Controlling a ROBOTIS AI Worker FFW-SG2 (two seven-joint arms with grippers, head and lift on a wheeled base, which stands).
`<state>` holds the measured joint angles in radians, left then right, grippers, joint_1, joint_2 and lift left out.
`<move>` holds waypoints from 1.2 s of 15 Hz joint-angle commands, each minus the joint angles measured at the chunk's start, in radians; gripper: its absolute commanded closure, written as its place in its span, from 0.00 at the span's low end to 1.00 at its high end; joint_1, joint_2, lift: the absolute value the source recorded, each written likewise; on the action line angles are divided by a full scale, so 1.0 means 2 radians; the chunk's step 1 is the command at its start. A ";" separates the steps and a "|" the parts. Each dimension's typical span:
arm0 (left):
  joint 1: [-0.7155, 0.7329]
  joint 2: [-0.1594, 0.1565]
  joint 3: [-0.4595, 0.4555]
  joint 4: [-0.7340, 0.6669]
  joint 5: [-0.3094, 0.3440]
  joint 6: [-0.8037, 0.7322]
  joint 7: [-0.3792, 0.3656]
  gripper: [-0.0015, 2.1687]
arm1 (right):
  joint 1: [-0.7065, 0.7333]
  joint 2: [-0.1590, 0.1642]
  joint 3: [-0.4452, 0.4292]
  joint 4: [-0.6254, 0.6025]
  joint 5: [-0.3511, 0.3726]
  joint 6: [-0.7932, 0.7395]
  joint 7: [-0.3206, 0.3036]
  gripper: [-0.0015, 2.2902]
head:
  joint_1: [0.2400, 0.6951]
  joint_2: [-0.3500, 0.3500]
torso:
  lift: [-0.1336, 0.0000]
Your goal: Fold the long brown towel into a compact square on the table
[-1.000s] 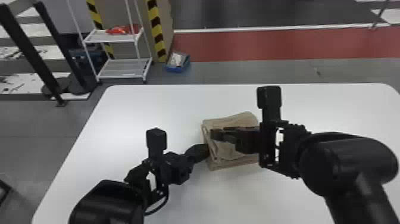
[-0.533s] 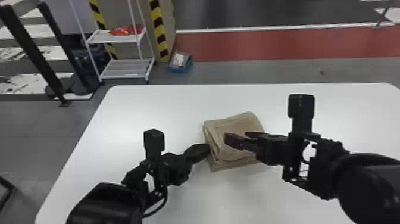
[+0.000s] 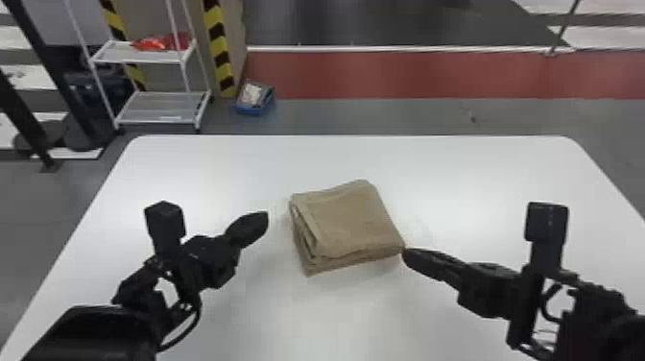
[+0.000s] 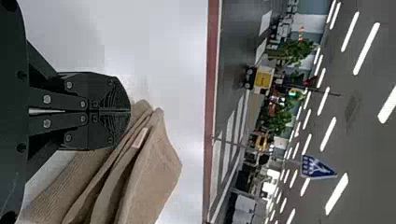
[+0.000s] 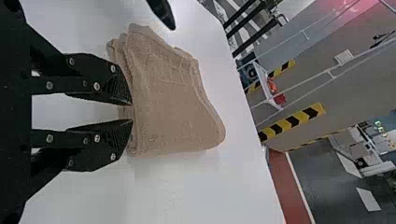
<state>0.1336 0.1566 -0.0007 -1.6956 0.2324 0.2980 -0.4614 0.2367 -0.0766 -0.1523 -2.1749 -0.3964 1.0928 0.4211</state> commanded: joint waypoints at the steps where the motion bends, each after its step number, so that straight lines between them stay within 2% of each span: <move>1: 0.001 0.003 0.040 0.000 0.038 -0.022 -0.001 0.59 | 0.014 0.000 -0.005 0.014 0.014 -0.002 0.010 0.85 | 1.00 0.53 | 0.08; 4: 0.001 0.012 0.070 0.000 0.069 -0.022 -0.004 0.59 | -0.013 0.002 0.019 0.060 0.029 -0.027 0.005 0.85 | 1.00 0.60 | 0.08; 5: 0.003 0.014 0.075 -0.001 0.073 -0.022 -0.006 0.59 | -0.026 0.006 0.039 0.072 0.052 -0.034 -0.003 0.85 | 1.00 0.62 | 0.08; 7: 0.008 0.014 0.079 -0.001 0.074 -0.024 -0.015 0.59 | -0.062 0.015 0.061 0.114 0.074 -0.044 -0.016 0.85 | 1.00 0.66 | 0.08; 10: 0.012 0.019 0.082 -0.001 0.074 -0.028 -0.016 0.59 | -0.118 0.020 0.092 0.185 0.099 -0.082 -0.049 0.85 | 1.00 0.70 | 0.08; 12: 0.012 0.021 0.084 0.000 0.074 -0.028 -0.019 0.59 | -0.167 0.022 0.113 0.242 0.131 -0.110 -0.073 0.85 | 1.00 0.71 | 0.08; 14: 0.010 0.021 0.081 0.004 0.074 -0.028 -0.018 0.59 | -0.230 0.032 0.117 0.312 0.140 -0.128 -0.081 0.85 | 1.00 0.71 | 0.08; 18: 0.009 0.018 0.069 0.008 0.069 -0.028 -0.018 0.59 | -0.318 0.039 0.125 0.421 0.142 -0.159 -0.081 0.85 | 1.00 0.69 | 0.08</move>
<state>0.1520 0.1937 0.1457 -1.6808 0.3741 0.2417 -0.4965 -0.3519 -0.0022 0.0913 -1.3959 -0.1126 0.7986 0.2582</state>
